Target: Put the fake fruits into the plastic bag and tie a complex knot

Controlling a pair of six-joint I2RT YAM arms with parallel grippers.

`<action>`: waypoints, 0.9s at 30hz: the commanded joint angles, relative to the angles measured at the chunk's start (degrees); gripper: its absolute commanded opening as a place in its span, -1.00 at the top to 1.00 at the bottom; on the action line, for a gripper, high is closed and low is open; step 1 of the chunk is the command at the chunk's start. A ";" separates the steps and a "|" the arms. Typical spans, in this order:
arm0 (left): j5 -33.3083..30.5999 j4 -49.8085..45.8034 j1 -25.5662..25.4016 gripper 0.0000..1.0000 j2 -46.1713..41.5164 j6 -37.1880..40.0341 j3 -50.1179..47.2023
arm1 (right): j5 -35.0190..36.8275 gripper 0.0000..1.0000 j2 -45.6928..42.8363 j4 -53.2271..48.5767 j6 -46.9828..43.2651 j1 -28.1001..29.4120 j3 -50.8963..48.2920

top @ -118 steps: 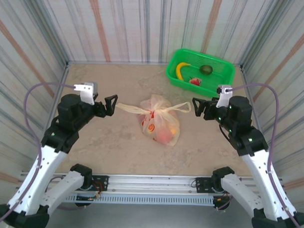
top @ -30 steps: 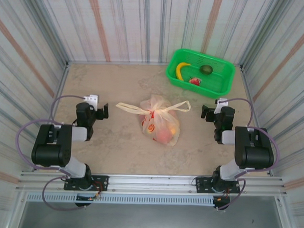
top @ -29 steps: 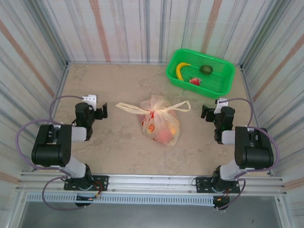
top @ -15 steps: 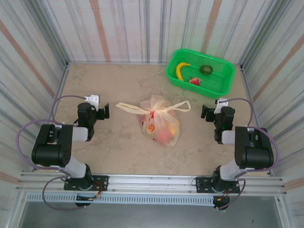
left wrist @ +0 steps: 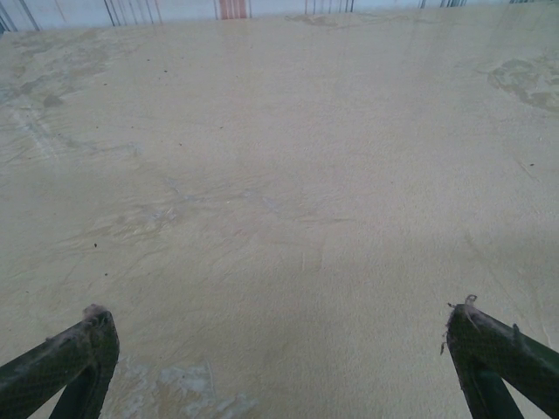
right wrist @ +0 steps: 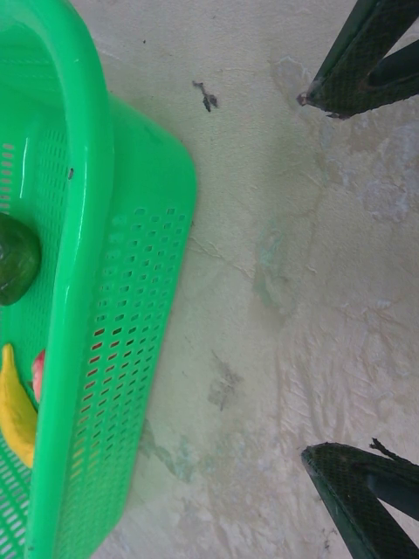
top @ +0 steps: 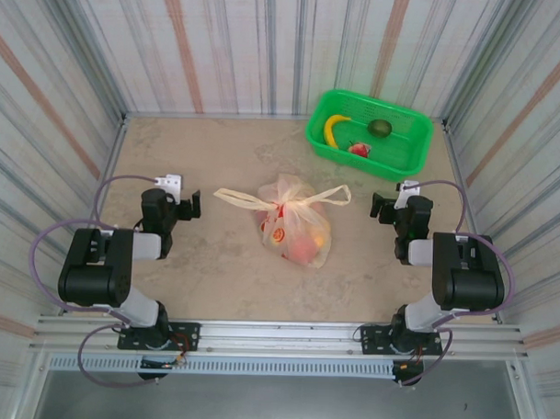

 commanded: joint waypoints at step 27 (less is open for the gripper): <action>1.91 -0.04 0.58 -0.97 -0.76 0.59 0.64 | 0.93 -0.98 -0.25 -0.39 0.63 -0.41 0.47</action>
